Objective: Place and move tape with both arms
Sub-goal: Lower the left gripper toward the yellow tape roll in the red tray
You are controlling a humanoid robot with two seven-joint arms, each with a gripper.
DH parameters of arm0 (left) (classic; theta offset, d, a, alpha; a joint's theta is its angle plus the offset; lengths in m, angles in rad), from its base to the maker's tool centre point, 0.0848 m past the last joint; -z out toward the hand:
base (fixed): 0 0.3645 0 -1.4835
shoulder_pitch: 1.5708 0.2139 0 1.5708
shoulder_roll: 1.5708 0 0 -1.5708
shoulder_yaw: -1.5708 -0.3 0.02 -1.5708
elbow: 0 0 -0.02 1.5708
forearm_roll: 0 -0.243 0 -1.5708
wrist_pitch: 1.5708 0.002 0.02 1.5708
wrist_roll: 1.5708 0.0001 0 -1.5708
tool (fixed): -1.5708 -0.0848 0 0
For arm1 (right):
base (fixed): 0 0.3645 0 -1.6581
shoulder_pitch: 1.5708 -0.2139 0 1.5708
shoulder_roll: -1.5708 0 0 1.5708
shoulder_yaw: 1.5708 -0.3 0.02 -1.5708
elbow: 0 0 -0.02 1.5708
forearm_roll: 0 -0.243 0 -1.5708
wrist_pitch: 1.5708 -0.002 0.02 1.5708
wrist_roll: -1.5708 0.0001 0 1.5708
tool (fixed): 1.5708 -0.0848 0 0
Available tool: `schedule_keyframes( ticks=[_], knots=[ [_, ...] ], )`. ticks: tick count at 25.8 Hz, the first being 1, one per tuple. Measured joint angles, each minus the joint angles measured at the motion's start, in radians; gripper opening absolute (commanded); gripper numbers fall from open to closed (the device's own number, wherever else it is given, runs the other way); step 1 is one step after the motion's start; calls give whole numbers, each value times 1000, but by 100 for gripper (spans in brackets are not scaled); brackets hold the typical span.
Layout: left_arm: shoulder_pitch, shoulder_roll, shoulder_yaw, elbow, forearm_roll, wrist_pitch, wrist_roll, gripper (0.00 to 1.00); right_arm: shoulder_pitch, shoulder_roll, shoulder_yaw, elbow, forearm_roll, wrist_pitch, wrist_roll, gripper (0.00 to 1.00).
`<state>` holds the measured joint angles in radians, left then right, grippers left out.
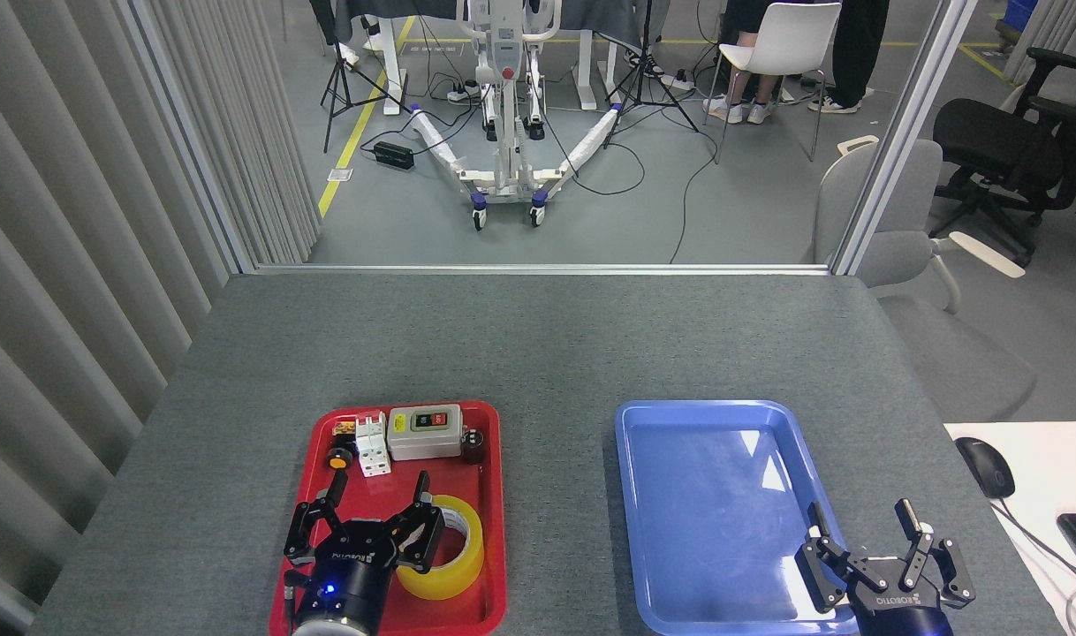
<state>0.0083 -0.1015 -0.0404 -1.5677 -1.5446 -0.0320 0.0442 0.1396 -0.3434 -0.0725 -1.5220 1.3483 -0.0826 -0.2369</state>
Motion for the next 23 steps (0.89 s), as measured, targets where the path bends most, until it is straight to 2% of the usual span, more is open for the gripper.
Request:
schedule_keyframes(
  ticks=[23],
  knots=[
    [-18, 10, 1, -16, 2, -4, 2, 100, 0, 9, 0, 14, 3, 2, -1, 100]
  ],
)
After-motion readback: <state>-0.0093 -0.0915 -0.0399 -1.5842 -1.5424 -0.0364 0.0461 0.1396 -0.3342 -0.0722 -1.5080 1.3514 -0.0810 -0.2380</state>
